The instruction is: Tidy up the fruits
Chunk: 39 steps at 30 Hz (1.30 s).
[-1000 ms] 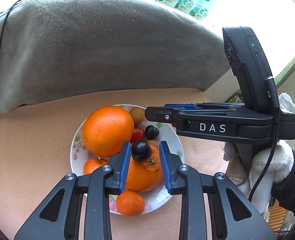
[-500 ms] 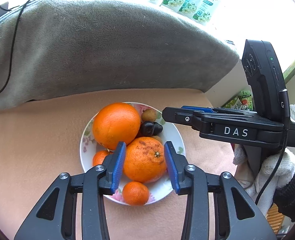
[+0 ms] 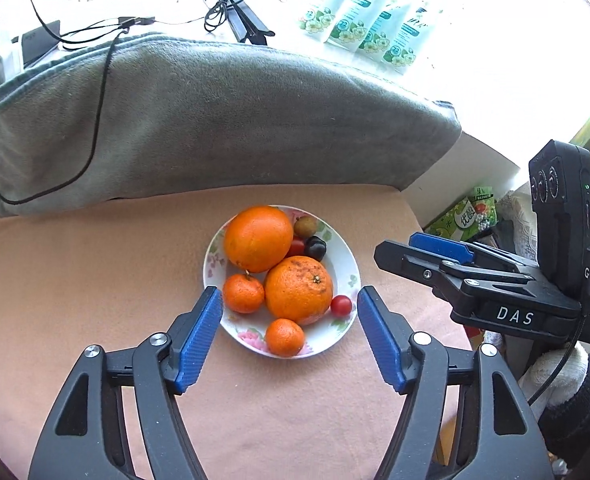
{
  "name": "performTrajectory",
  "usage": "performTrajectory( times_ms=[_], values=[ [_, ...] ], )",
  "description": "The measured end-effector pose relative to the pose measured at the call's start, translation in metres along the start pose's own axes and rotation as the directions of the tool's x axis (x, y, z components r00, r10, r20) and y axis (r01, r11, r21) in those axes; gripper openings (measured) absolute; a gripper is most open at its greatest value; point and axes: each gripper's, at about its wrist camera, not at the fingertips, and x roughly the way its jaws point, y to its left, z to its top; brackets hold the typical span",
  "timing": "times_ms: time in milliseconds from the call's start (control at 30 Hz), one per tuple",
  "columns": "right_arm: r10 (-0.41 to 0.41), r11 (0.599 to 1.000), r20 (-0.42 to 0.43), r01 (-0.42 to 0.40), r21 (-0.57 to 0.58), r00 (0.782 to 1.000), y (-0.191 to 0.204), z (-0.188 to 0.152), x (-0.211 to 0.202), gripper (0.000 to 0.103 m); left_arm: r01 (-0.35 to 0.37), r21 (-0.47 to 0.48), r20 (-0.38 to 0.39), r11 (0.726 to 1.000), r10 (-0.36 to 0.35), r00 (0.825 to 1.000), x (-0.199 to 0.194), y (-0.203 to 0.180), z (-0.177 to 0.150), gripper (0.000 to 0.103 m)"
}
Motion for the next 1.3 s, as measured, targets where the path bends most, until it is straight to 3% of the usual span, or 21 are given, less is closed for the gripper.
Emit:
performTrajectory(
  times_ms=[233, 500, 700, 800, 967, 1300],
  values=[
    [-0.071, 0.997, 0.044, 0.072, -0.029, 0.997, 0.016, -0.012, -0.032, 0.082, -0.046, 0.008, -0.010, 0.999, 0.046, 0.999, -0.022, -0.005, -0.004, 0.070],
    [-0.076, 0.996, 0.073, 0.073, 0.042, 0.994, 0.016, -0.022, -0.055, 0.082, -0.079, 0.024, -0.023, 0.997, 0.079, 0.997, -0.034, -0.009, -0.009, 0.070],
    [-0.069, 0.997, 0.070, 0.066, 0.042, 0.995, 0.018, -0.023, -0.059, 0.082, -0.097, 0.008, -0.016, 0.995, 0.097, 0.995, -0.041, -0.006, -0.010, 0.070],
    [-0.067, 0.997, 0.073, 0.063, 0.048, 0.995, 0.018, -0.022, -0.059, 0.082, -0.135, 0.031, -0.019, 0.990, 0.136, 0.991, -0.041, -0.008, -0.010, 0.080],
    [-0.061, 0.997, 0.073, 0.057, 0.053, 0.995, 0.020, -0.022, -0.058, 0.082, -0.174, 0.041, -0.010, 0.984, 0.174, 0.985, -0.043, -0.008, -0.010, 0.080],
    [-0.056, 0.997, 0.067, 0.053, 0.059, 0.996, 0.019, -0.023, -0.056, 0.082, -0.183, 0.036, -0.015, 0.982, 0.184, 0.983, -0.043, -0.009, -0.009, 0.080]
  ],
)
